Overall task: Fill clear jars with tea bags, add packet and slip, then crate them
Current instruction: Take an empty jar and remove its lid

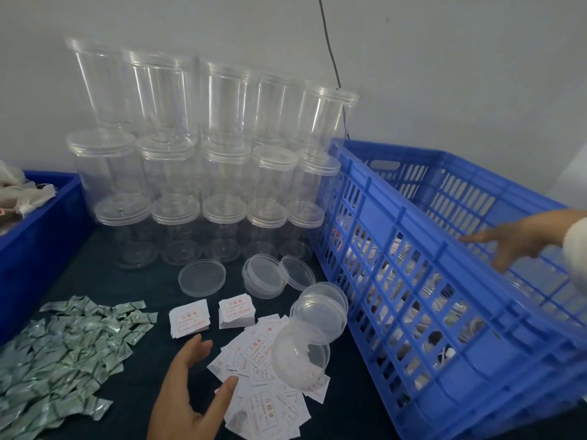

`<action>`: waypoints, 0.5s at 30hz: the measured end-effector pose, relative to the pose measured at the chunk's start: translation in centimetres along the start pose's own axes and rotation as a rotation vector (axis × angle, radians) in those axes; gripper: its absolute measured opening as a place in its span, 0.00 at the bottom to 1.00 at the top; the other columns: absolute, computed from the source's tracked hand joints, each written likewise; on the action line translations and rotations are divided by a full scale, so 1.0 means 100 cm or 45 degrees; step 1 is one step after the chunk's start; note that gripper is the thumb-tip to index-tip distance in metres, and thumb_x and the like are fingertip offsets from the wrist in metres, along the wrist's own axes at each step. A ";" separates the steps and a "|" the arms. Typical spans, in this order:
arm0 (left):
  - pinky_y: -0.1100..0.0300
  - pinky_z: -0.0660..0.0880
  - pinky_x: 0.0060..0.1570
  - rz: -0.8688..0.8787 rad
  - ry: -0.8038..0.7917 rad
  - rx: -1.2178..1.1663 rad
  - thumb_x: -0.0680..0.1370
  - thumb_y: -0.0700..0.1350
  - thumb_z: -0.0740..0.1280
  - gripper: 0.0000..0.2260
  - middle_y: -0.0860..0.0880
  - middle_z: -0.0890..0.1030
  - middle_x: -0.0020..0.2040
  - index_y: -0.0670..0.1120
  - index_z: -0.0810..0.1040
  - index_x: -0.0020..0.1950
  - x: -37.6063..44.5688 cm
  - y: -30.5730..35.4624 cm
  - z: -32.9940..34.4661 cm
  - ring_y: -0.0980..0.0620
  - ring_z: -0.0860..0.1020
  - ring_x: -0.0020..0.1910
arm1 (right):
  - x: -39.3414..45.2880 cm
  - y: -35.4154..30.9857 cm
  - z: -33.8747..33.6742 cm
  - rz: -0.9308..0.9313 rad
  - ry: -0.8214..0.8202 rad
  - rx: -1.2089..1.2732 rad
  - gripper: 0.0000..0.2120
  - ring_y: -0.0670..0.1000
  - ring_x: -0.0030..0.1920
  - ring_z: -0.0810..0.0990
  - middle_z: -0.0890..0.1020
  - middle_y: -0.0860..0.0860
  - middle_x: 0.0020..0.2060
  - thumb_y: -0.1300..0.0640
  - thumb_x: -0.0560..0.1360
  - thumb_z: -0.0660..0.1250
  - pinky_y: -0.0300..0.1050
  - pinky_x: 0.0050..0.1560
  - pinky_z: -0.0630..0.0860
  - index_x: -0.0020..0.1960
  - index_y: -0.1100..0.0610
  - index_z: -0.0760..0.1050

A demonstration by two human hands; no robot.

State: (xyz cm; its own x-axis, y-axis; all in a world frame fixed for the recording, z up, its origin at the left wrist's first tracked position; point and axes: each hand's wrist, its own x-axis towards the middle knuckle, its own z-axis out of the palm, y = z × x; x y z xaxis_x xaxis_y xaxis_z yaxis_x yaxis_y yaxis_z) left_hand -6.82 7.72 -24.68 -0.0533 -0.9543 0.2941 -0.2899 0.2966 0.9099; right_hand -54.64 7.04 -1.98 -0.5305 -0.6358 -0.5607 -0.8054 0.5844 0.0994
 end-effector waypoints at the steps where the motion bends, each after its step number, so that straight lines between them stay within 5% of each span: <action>1: 0.60 0.68 0.57 -0.012 -0.011 0.005 0.65 0.37 0.78 0.34 0.61 0.77 0.56 0.54 0.67 0.66 0.000 0.001 0.000 0.62 0.75 0.56 | -0.009 -0.002 -0.009 -0.041 0.097 0.008 0.45 0.56 0.74 0.62 0.56 0.50 0.77 0.51 0.72 0.74 0.52 0.57 0.75 0.76 0.37 0.48; 8: 0.58 0.68 0.59 -0.047 -0.050 0.031 0.69 0.42 0.76 0.32 0.62 0.75 0.57 0.54 0.66 0.69 -0.002 0.008 -0.004 0.67 0.72 0.58 | -0.091 -0.036 -0.079 -0.414 0.691 0.353 0.35 0.54 0.61 0.72 0.71 0.60 0.68 0.60 0.74 0.70 0.50 0.55 0.73 0.77 0.49 0.59; 15: 0.56 0.72 0.59 -0.076 -0.092 0.043 0.71 0.47 0.75 0.29 0.60 0.74 0.62 0.52 0.67 0.70 -0.001 0.016 -0.012 0.62 0.70 0.62 | -0.169 -0.121 -0.091 -0.819 1.015 0.550 0.30 0.50 0.51 0.78 0.78 0.49 0.53 0.56 0.75 0.70 0.44 0.49 0.75 0.74 0.48 0.64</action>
State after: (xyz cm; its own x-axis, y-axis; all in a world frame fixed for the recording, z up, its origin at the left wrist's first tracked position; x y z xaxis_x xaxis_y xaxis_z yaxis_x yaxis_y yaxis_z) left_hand -6.13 8.30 -22.86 -0.1031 -0.9708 0.2167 -0.3266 0.2388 0.9145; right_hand -38.31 6.11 13.71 -0.1902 -0.9350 0.2993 -0.9140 0.0574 -0.4016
